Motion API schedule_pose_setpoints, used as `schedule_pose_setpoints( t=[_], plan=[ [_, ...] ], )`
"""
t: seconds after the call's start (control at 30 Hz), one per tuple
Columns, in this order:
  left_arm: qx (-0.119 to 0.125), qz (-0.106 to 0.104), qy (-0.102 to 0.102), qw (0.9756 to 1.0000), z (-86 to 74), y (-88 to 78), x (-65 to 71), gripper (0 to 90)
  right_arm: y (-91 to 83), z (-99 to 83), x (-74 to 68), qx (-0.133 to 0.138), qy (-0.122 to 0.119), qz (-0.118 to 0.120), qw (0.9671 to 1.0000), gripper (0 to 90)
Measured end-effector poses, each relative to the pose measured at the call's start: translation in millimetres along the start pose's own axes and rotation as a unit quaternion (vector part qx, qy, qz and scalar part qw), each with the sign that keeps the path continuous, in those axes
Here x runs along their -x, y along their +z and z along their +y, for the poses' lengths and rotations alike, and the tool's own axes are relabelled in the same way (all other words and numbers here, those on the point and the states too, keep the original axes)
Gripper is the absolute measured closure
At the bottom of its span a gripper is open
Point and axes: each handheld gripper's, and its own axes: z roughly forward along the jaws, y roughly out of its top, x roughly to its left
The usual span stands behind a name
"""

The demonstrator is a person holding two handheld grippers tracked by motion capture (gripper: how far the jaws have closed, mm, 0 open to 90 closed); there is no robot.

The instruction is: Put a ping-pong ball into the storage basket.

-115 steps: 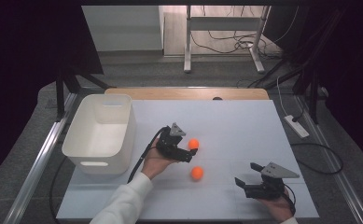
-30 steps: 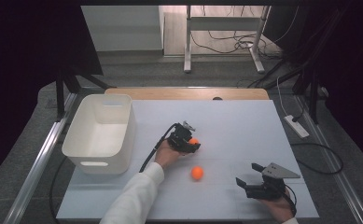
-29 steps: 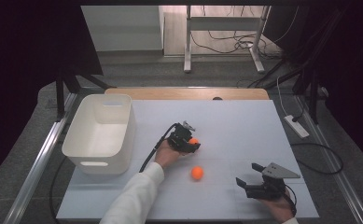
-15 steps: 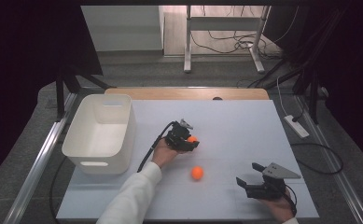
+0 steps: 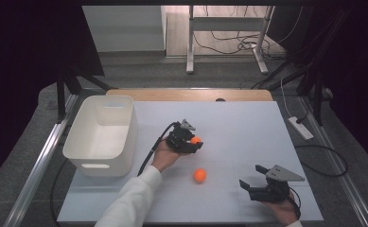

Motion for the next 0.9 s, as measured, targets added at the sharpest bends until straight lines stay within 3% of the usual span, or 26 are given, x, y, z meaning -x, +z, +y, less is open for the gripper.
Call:
schedule_pose_setpoints(
  t=[0.23, 0.6, 0.9],
  plan=[
    [0.015, -0.004, 0.014, 0.9998, 2.6, -12.8, 7.4, 50.3, 0.2, 0.1, 0.0, 0.000, 0.000, 0.000, 1.0000, 11.6],
    [0.030, -0.016, 0.007, 0.9994, 2.6, -21.9, 10.4, 50.3, 0.1, 0.1, 0.3, 0.000, 0.000, -0.001, 1.0000, 11.7],
    [0.040, -0.011, 0.017, 0.9990, 2.9, -29.2, 15.7, 50.3, -0.4, 0.2, 0.0, 0.000, -0.001, -0.002, 1.0000, 11.7]
  ],
)
